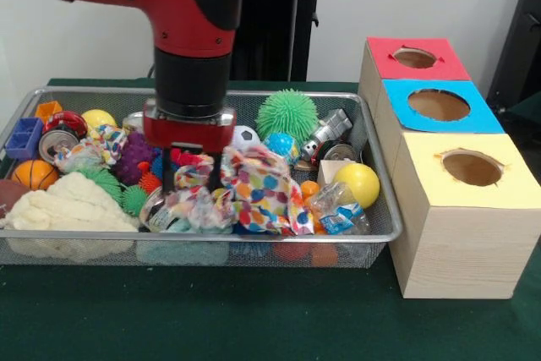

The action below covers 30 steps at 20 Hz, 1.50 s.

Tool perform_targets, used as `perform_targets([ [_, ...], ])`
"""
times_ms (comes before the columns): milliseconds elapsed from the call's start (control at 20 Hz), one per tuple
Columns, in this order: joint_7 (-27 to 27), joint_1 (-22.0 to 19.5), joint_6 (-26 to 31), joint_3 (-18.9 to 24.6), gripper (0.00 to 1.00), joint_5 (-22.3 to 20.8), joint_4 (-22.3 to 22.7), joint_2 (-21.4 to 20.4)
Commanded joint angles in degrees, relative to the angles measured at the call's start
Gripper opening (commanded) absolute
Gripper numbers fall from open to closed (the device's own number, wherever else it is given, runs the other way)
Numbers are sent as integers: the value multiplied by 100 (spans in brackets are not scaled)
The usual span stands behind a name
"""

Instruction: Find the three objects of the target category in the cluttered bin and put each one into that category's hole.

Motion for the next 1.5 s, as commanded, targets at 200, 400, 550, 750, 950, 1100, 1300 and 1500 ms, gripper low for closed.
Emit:
perform_targets([
  [200,1330,179,-264,-158,100,493,909,480],
  [400,1280,143,-469,-120,100,567,866,659],
  [550,1300,165,-517,-121,100,663,938,653],
  [750,1317,215,-518,-151,100,828,1108,555],
  [950,1213,163,-243,-95,100,1047,1438,214],
  [1100,1091,124,43,-70,100,1212,1720,-158],
  [1300,677,-178,139,205,100,1296,1729,-25],
  [1500,811,76,-751,-78,100,961,1431,449],
])
